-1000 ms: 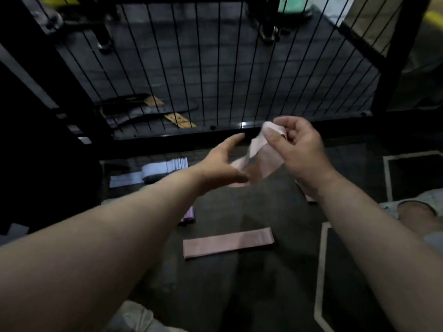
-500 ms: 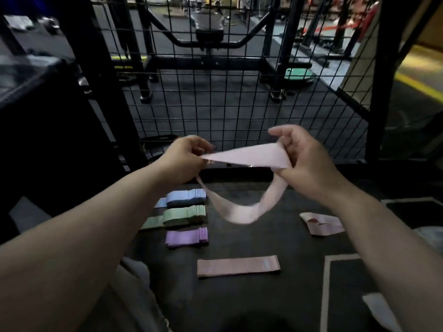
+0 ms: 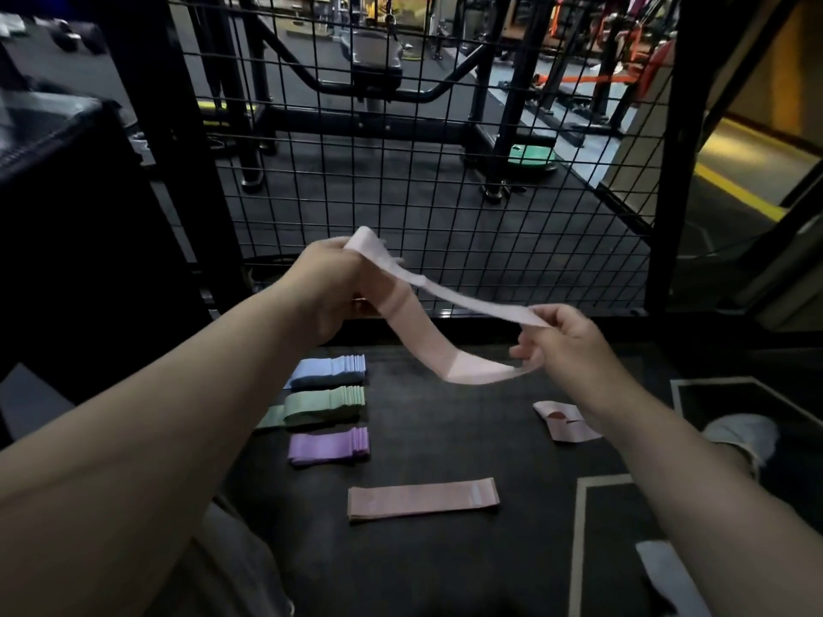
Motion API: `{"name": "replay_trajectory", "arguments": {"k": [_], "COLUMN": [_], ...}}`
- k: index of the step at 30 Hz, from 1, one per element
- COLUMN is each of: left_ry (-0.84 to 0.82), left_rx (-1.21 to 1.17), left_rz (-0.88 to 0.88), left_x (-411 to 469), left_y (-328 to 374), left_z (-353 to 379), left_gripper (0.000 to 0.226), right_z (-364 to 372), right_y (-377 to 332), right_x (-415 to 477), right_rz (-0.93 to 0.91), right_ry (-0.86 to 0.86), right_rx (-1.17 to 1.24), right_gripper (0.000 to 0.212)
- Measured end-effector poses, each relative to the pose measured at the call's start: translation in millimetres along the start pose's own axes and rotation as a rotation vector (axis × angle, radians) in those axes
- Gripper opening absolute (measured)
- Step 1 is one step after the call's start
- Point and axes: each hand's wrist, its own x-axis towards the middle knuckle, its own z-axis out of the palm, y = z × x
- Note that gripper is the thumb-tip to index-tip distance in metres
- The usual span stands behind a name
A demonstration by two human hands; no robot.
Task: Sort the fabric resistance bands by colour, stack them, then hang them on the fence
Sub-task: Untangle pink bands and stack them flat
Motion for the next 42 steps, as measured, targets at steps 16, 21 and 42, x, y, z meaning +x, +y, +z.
{"name": "replay_trajectory", "arguments": {"k": [16, 21, 42], "left_ry": [-0.346, -0.336, -0.306], "left_rx": [-0.129, -0.106, 0.139], "left_rz": [-0.081, -0.110, 0.016], "left_x": [-12, -13, -10], "left_y": [1, -1, -11], "left_z": [33, 31, 37], "left_gripper": [0.023, 0.039, 0.016], "right_z": [31, 44, 49], "right_y": [-3, -6, -20], "right_x": [-21, -24, -36], "right_rz": [-0.212, -0.459, 0.196], "right_ry": [-0.455, -0.170, -0.469], "right_rx": [-0.116, -0.218, 0.251], "right_gripper": [0.068, 0.064, 0.017]}}
